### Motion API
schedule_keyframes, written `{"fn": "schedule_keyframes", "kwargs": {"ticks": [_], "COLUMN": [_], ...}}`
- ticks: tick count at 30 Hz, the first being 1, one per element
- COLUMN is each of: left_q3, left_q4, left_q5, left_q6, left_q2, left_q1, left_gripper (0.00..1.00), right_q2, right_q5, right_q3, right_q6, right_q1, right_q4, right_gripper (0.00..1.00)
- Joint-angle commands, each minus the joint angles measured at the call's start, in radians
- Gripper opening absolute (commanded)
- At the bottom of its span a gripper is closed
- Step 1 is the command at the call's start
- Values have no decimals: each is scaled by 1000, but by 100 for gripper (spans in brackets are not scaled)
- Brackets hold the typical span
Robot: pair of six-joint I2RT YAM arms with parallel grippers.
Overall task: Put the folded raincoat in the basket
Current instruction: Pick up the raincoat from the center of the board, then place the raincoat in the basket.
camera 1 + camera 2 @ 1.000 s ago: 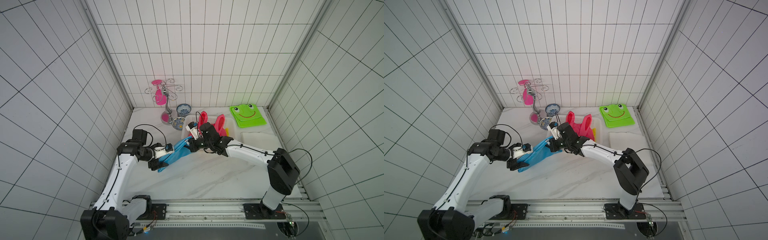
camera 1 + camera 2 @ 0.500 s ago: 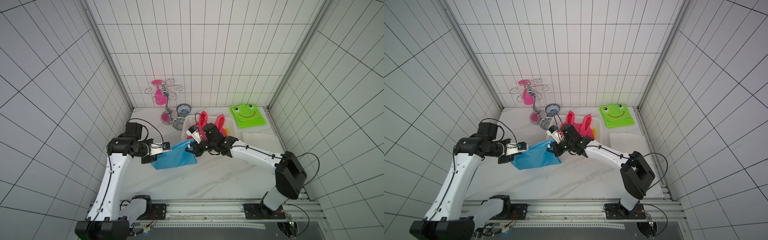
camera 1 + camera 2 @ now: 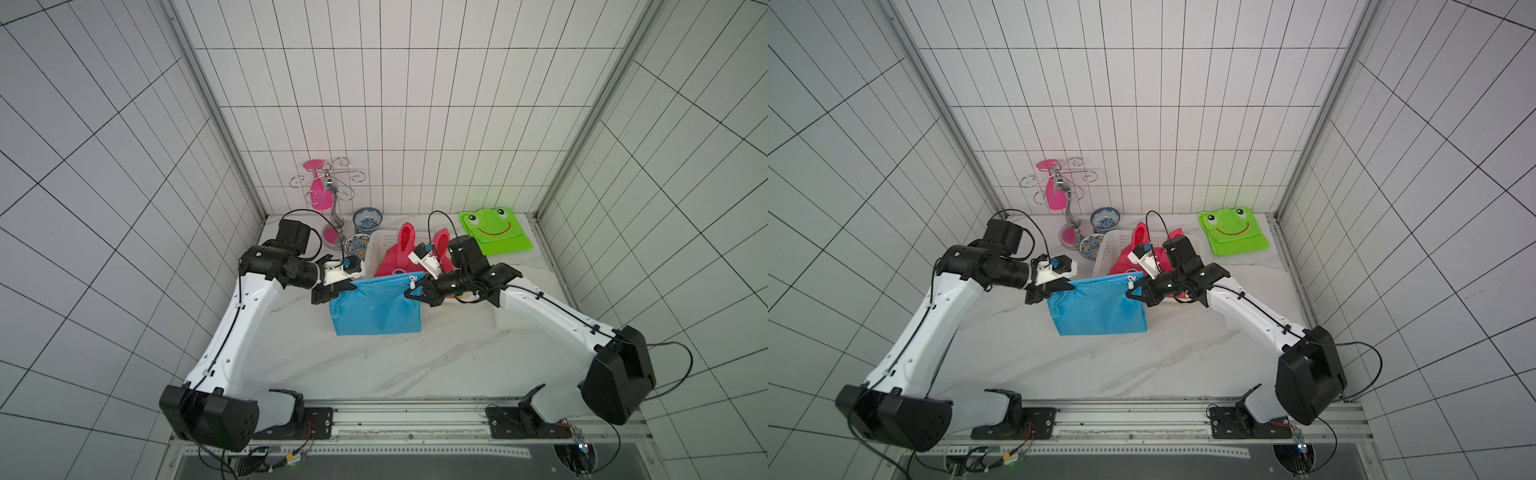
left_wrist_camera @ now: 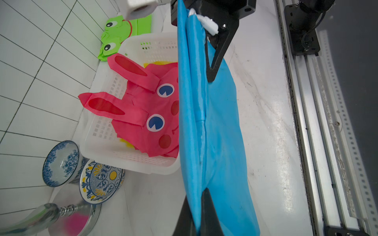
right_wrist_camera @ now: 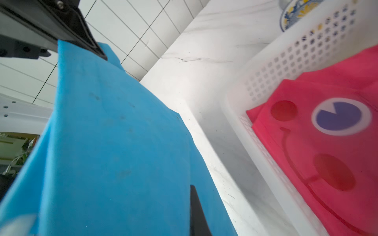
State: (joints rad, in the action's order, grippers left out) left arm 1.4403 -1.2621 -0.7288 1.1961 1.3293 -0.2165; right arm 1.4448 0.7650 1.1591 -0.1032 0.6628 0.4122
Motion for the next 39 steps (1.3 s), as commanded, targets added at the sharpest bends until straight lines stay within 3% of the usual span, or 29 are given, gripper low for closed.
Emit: {"fn": "schedule_keyframes", "kwargs": {"ticks": [1, 10, 20, 24, 31, 34, 36, 39], "left_q3": [80, 344, 516, 539, 530, 513, 513, 511], "left_q4": [160, 252, 342, 398, 462, 532, 540, 551], "left_q5": [19, 82, 159, 236, 320, 368, 378, 401], "left_q6": [-195, -285, -281, -280, -282, -329, -326, -355], "left_q2": [72, 410, 687, 758, 834, 846, 847, 831], "left_q1": [-70, -129, -130, -130, -129, -130, -131, -131], "left_gripper": [0, 0, 0, 0, 1, 9, 27, 30], "right_q2": [-47, -93, 79, 173, 326, 360, 374, 391], "right_q5": [-45, -177, -346, -255, -269, -279, -285, -289], "right_q3": [23, 15, 80, 126, 214, 228, 226, 210], "right_q6": [21, 59, 136, 90, 75, 53, 24, -28], "right_q1": [-80, -288, -316, -355, -359, -359, -359, -358], "right_q4": [132, 146, 100, 81, 74, 59, 39, -18], "right_gripper": [0, 0, 0, 0, 0, 0, 0, 0]}}
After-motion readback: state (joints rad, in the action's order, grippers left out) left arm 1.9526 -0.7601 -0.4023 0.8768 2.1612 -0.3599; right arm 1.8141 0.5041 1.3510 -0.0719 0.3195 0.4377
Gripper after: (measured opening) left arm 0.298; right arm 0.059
